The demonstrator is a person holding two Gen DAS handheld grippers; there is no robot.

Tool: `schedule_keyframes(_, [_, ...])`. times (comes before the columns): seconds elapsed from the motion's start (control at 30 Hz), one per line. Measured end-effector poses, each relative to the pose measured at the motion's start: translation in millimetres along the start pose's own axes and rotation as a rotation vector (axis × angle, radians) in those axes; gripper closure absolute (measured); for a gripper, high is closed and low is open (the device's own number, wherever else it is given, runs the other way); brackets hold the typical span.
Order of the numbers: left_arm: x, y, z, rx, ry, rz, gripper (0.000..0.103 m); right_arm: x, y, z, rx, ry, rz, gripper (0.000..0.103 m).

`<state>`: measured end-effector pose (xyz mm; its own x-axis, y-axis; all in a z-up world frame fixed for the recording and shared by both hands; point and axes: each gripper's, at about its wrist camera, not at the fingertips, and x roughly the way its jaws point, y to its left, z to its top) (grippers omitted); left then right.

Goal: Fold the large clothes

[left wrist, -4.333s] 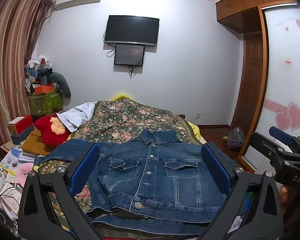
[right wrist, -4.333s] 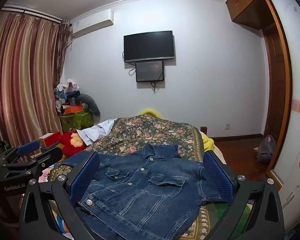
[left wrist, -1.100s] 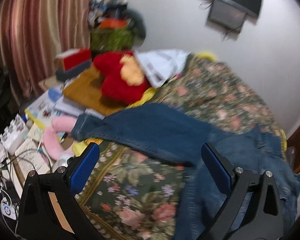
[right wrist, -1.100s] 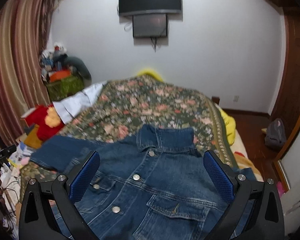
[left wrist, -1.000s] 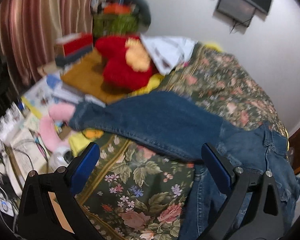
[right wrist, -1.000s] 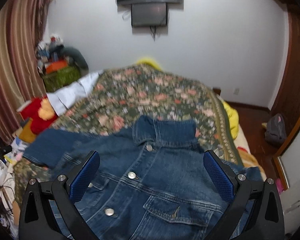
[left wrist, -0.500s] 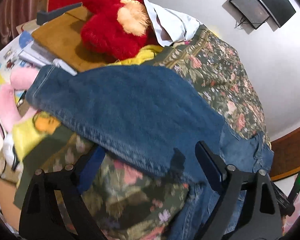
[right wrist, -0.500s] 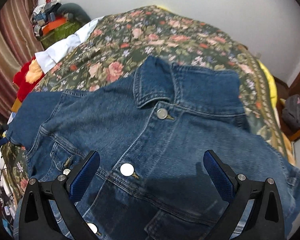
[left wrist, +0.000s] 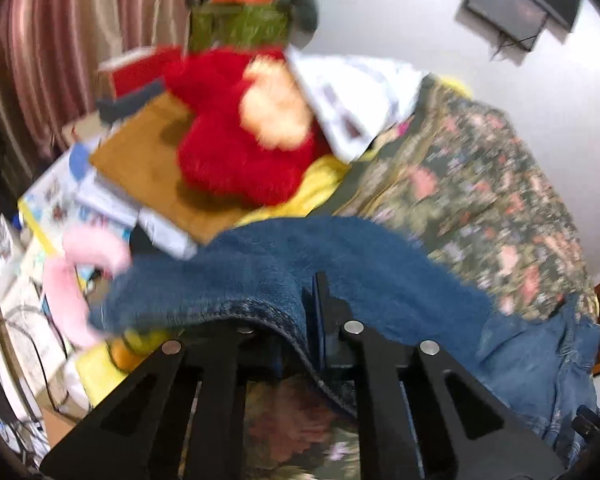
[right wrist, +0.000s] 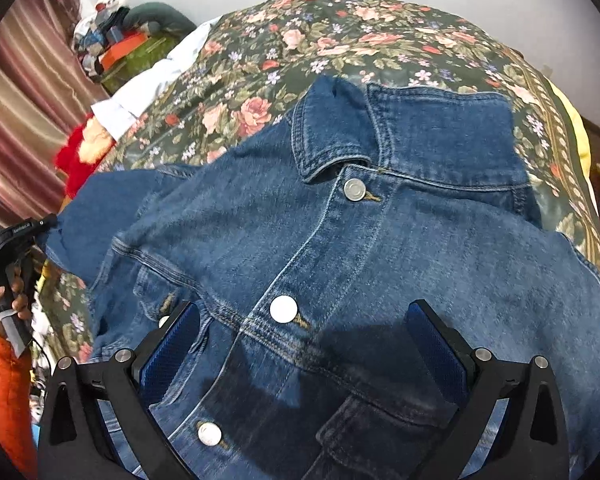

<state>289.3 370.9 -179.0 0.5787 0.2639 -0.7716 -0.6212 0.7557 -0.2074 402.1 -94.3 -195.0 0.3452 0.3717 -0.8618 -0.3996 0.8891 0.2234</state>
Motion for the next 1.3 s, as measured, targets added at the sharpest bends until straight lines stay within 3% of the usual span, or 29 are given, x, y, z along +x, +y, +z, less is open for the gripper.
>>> schedule_keyframes(0.2, [-63.7, -76.2, 9.3, 0.173, -0.173, -0.053, 0.095, -36.6, -11.1, -6.1, 0.013, -0.056, 0.004, 0.000])
schedule_keyframes(0.33, [-114.1, -150.7, -12.1, 0.384, -0.320, -0.111, 0.097, -64.5, -21.3, -12.7, 0.024, -0.100, -0.008, 0.000])
schedule_keyframes(0.4, [-129.3, -186.5, -30.7, 0.486, -0.342, -0.154, 0.097, -76.7, -27.0, -16.4, 0.028, -0.117, -0.012, 0.000])
schedule_keyframes(0.53, [-120.5, -238.0, -72.2, 0.601, -0.231, -0.246, 0.097, -99.4, -37.9, -27.1, 0.038, -0.153, -0.017, 0.000])
schedule_keyframes(0.67, [-71.6, -264.9, -118.3, 0.624, 0.044, -0.319, 0.097, -119.1, -50.8, -44.3, 0.055, -0.169, -0.019, 0.000])
schedule_keyframes(0.73, [-49.8, -268.1, -141.4, 0.625, 0.172, -0.322, 0.097, -125.6, -56.5, -51.2, 0.055, -0.173, -0.029, 0.000])
schedule_keyframes(0.83, [-38.9, -266.1, -165.8, 0.662, 0.268, -0.317, 0.092, -134.5, -67.6, -63.8, 0.054, -0.180, -0.062, 0.000])
schedule_keyframes(0.9, [-42.5, -261.9, -173.6, 0.670, 0.289, -0.314, 0.084, -137.4, -74.3, -68.0, 0.060, -0.179, -0.074, 0.000])
schedule_keyframes(0.93, [-46.2, -255.2, -170.6, 0.661, 0.298, -0.316, 0.072, -138.3, -77.1, -70.2, 0.064, -0.179, -0.075, 0.000])
schedule_keyframes(0.97, [-50.1, -247.7, -168.0, 0.641, 0.291, -0.328, 0.061, -139.4, -79.7, -72.2, 0.070, -0.179, -0.075, 0.000])
schedule_keyframes(1.07, [-64.6, -224.4, -141.0, 0.543, 0.242, -0.358, 0.044, -140.0, -84.4, -75.4, 0.083, -0.182, -0.071, 0.000])
schedule_keyframes(1.2, [-67.1, -181.4, -99.8, 0.374, 0.177, -0.331, 0.035, -136.2, -83.7, -73.7, 0.092, -0.182, -0.058, 0.000])
schedule_keyframes(1.3, [-45.0, -148.5, -78.7, 0.232, 0.226, -0.305, 0.035, -132.2, -77.3, -70.3, 0.097, -0.179, -0.039, 0.000])
